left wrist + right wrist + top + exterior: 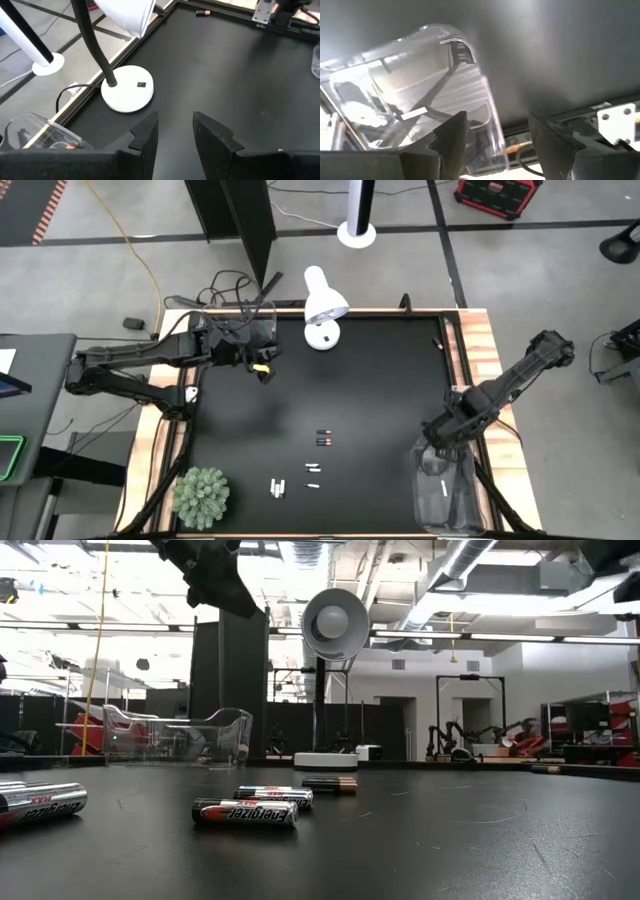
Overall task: Sort batteries
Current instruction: Move the transparent bin to the center of the table
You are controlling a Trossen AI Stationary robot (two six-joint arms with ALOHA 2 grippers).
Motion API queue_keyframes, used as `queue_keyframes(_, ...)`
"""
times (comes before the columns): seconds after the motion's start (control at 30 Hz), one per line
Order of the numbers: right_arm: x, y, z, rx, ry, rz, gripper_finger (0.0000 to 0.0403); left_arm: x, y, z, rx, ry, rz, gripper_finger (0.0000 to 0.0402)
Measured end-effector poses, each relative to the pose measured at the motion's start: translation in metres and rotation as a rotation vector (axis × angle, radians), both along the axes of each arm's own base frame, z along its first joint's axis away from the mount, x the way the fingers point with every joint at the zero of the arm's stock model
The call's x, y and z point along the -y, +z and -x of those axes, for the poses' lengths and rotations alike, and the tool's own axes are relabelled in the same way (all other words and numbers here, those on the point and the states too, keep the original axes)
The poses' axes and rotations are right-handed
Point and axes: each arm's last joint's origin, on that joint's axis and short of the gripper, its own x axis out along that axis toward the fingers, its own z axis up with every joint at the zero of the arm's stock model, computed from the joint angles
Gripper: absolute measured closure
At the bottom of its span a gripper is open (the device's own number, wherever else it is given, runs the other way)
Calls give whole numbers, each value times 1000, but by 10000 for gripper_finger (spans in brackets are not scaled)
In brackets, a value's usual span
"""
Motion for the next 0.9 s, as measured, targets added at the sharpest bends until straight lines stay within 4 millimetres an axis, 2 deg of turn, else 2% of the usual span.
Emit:
queue_keyframes(0.17,-12,-23,-4,-69,36,50,182,0,2,-1,26,-3,-10,285)
queue_keyframes(0.4,-12,-45,-12,-133,85,90,202,0,3,-1,24,-4,-16,285)
queue_keyframes(0.53,-9,-53,-24,-121,129,73,250,0,3,-1,21,-7,-22,285)
queue_keyframes(0.77,12,-60,-52,-64,179,25,381,0,3,-1,14,-14,-34,285)
queue_keyframes(0.9,30,-62,-65,-33,198,-5,388,0,3,-1,9,-20,-41,285)
